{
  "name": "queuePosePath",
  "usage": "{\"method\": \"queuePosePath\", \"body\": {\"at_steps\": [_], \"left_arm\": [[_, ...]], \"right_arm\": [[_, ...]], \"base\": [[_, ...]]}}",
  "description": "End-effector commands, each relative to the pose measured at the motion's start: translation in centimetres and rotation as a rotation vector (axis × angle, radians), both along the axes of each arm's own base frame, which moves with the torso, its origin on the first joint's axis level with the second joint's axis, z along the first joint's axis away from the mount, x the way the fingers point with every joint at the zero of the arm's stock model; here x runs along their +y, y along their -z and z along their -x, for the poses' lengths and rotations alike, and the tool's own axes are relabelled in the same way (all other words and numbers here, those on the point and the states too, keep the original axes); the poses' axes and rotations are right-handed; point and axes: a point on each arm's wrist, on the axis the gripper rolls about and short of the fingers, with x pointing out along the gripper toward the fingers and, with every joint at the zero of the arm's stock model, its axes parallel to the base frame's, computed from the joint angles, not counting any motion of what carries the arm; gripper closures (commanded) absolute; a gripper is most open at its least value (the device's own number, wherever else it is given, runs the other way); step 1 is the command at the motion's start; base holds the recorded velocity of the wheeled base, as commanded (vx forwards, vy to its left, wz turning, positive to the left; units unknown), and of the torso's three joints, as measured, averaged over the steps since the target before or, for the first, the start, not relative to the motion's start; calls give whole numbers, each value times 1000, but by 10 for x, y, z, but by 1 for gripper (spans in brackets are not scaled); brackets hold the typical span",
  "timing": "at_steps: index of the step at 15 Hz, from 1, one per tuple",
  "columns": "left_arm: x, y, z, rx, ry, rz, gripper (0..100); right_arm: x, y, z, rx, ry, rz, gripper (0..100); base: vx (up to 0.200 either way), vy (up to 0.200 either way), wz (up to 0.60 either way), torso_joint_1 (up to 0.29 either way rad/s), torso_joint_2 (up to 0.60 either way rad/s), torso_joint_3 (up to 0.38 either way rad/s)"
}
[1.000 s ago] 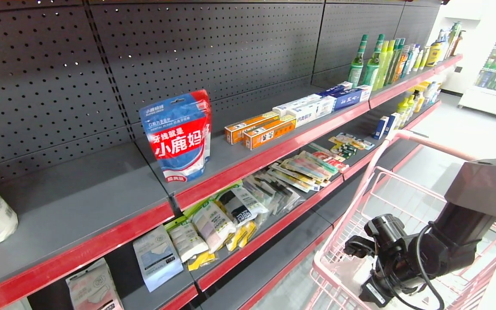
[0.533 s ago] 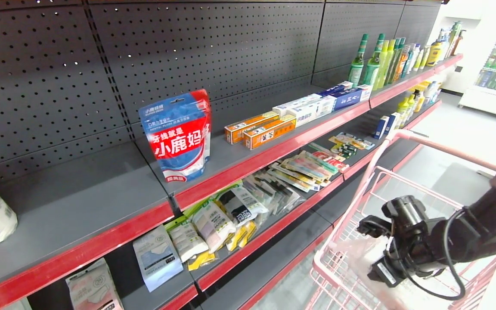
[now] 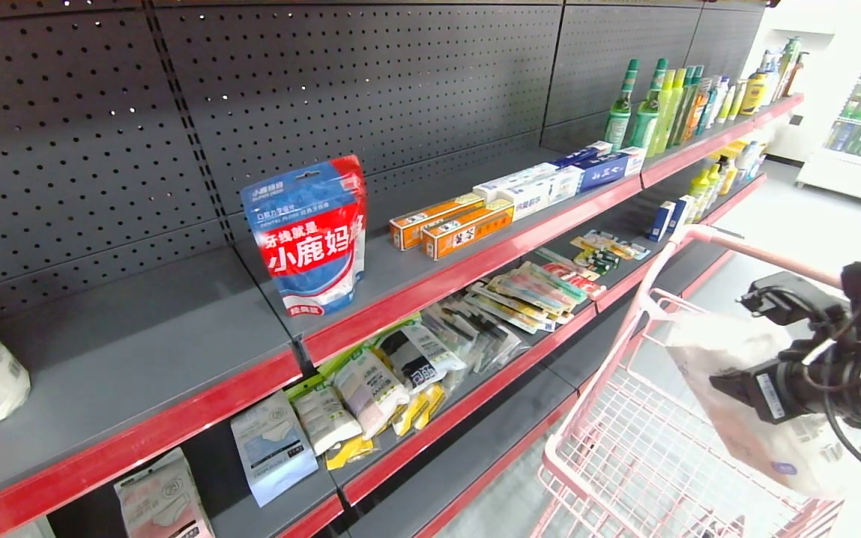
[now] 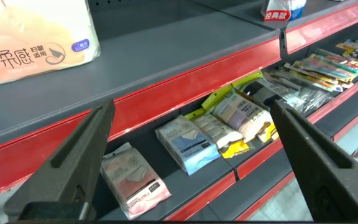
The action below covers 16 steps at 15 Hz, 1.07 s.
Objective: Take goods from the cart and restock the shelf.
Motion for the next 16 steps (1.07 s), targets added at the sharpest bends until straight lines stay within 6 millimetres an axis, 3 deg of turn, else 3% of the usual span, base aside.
{"method": "queuePosePath", "body": {"at_steps": [1,7,11,16], "left_arm": [[0,0,0,0,0,0,0],[0,0,0,0,0,0,0],[0,0,0,0,0,0,0],[0,0,0,0,-2,0,0]], "right_arm": [[-4,-32,47,-162,25,11,100],[-13,-39,109,-298,79,18,100],[-12,-23,141,-334,69,44,100],[-12,-27,144,-360,37,95,100]], "base": [[0,0,0,0,0,0],[0,0,0,0,0,0],[0,0,0,84,-198,-115],[0,0,0,166,-381,-213]]}}
